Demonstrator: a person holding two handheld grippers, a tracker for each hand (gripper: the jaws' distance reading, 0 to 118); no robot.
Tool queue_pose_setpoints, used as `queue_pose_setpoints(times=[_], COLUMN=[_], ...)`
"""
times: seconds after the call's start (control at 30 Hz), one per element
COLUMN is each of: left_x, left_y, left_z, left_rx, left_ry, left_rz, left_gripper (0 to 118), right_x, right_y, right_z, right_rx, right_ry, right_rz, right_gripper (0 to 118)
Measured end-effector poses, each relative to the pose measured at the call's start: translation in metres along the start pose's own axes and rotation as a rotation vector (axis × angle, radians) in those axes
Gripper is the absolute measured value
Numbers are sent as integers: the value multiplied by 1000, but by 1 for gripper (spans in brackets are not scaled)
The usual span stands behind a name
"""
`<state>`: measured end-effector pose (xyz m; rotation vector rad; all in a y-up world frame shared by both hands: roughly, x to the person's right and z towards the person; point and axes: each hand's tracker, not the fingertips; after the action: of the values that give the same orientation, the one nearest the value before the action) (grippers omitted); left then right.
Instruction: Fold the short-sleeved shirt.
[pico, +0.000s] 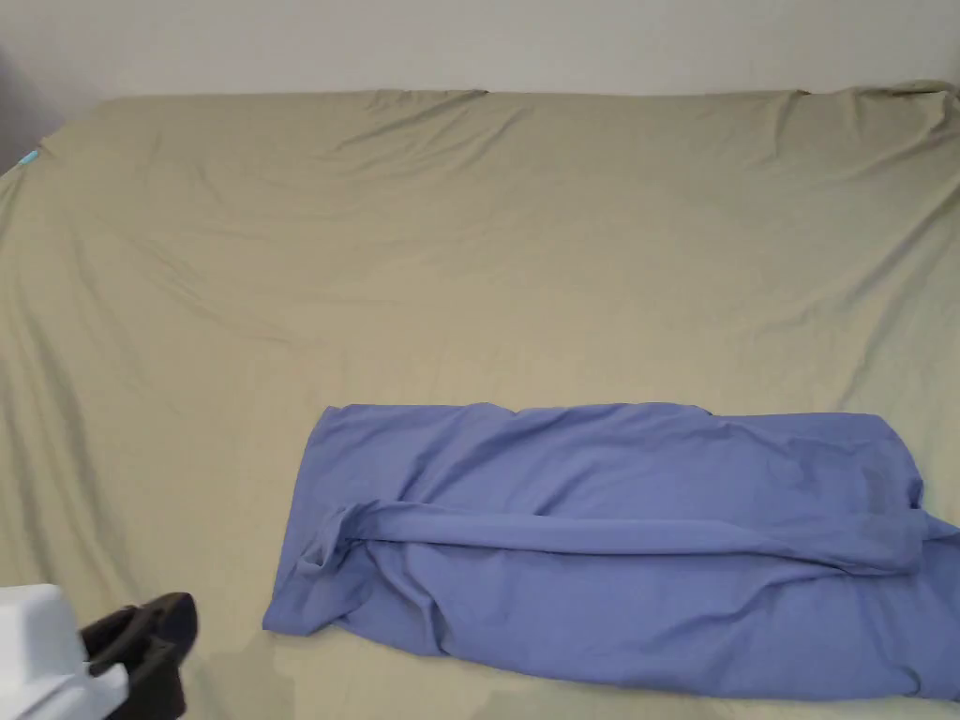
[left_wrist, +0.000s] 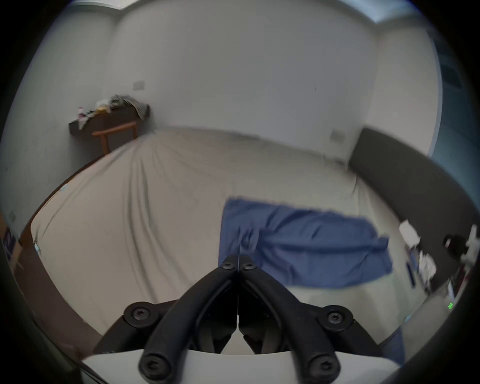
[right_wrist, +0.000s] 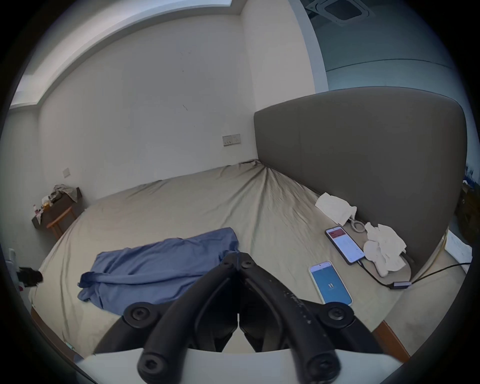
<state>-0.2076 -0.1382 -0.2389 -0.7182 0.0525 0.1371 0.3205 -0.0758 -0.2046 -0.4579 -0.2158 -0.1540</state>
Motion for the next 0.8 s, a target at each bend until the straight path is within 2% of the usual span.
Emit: queue_pose_setpoints(times=[0.03, 0.07, 0.1, 0.13, 0.17, 0.2, 0.27, 0.37, 0.4, 0.43, 0.47, 0.53, 0.57, 0.6, 0.67, 0.7, 0.8], left_x=[-5, -2, -1, 0, 2, -1, -4, -7, -9, -5, -3, 2, 8, 8, 5, 0, -2], left_y=[-4, -8, -12, -15, -16, -16, -17, -9, -8, -12, -12, -15, -13, -5, 1, 2, 5], left_z=[-23, -39, -59, -76, -94, -107, -137, -157, -165, -173, -179, -182, -176, -169, -154, -147, -124], left_rx=[-55, -71, -85, -113, -169, -168, -216, -259, -265, -281, -304, -358, -332, -346, -261, -262, -188], left_ry=[-15, -2, -14, -28, -26, -42, 20, 29, 22, 27, 36, -18, 4, -20, 50, -11, -17], left_rz=[-27, -33, -76, -93, -128, -123, -139, -99, -97, -82, -78, -97, -106, -114, -129, -108, -40], left_gripper=[3, 23, 80, 117, 115, 105, 107, 107, 103, 95, 76, 50, 18, 6, 6, 6, 6], right_x=[1, 2, 1, 0, -1, 16, 14, 12, 12, 11, 11, 9, 8, 8, 7, 7, 10], right_y=[1, 1, 0, 0, 1, -4, -4, -7, -8, -9, -10, -12, -12, -13, -15, -17, -31], right_z=[0, -1, -1, -1, -2, -9, -11, -14, -16, -17, -17, -19, -20, -23, -31, -40, -82], right_rx=[-11, -21, -23, -30, -42, -44, -52, -65, -74, -76, -81, -84, -89, -94, -99, -110, -193], right_ry=[2, 0, -1, -2, 1, 3, -15, -10, -6, -6, -3, -4, -2, 4, 8, 10, -9], right_rz=[-2, -10, -24, -33, -41, -47, -18, -12, -15, -23, -29, -33, -31, -29, -27, -21, 21], right_gripper=[0, 0, 0, 0, 0, 0, 0, 0, 0, 0, 0, 0, 0, 0, 0, 0, 1])
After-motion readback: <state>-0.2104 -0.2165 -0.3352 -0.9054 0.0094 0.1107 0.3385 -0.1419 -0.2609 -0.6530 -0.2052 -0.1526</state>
